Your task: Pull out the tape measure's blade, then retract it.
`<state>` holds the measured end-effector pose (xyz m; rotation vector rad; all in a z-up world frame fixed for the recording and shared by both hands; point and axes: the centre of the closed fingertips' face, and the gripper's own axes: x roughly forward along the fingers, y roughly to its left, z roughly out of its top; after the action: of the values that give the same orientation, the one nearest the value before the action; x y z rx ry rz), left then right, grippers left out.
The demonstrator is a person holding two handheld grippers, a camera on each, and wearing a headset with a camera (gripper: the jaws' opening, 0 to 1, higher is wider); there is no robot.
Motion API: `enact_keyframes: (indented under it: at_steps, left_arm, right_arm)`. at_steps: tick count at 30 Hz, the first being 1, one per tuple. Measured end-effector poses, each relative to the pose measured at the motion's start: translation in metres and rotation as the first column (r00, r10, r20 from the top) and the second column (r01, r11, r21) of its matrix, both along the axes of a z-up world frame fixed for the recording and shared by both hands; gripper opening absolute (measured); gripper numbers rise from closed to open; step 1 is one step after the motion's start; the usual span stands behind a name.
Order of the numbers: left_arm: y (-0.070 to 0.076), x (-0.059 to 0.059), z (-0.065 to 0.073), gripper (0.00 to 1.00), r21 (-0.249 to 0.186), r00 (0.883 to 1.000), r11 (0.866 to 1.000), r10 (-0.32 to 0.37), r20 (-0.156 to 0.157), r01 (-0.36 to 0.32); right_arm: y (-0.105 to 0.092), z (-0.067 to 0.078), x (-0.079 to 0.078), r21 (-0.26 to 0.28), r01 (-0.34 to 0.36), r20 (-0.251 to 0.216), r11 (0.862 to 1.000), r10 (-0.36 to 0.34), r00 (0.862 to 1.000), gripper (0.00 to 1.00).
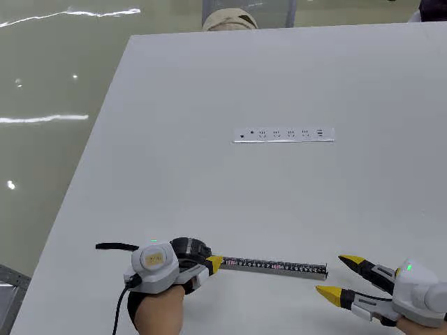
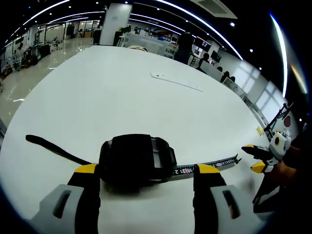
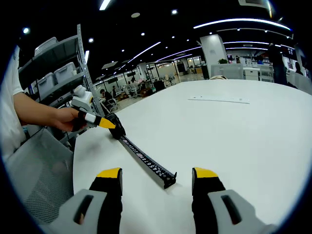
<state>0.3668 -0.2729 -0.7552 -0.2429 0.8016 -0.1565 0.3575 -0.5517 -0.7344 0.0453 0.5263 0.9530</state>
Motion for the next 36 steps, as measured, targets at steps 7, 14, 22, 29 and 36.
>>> enact_keyframes:
  at_steps: [7,14,22,29,36]
  left_arm:
    - [-0.002,0.001,0.0,0.79,0.003,1.0,1.0,0.019,-0.008,-0.019]
    - [-0.001,0.002,-0.001,0.78,0.012,0.999,0.999,0.043,-0.019,-0.043]
    - [0.003,0.004,-0.001,0.75,0.001,0.996,0.996,0.091,-0.023,-0.091]
    - [0.005,0.003,-0.003,0.71,0.033,0.993,0.993,0.116,-0.014,-0.116]
    - [0.008,0.004,-0.004,0.69,0.048,0.99,0.989,0.137,-0.019,-0.136]
  right_arm:
    - [-0.002,-0.003,0.003,-0.009,0.003,0.0,1.0,-0.003,1.0,0.57]
    - [0.002,-0.006,0.004,-0.011,-0.017,-0.007,1.0,0.017,1.0,0.56]
    - [0.005,-0.009,0.005,-0.033,-0.066,-0.006,0.997,0.066,0.998,0.55]
    - [0.004,-0.01,0.007,-0.032,-0.086,-0.011,0.996,0.086,0.996,0.55]
    - [0.006,-0.01,0.009,-0.028,-0.093,-0.014,0.995,0.092,0.996,0.54]
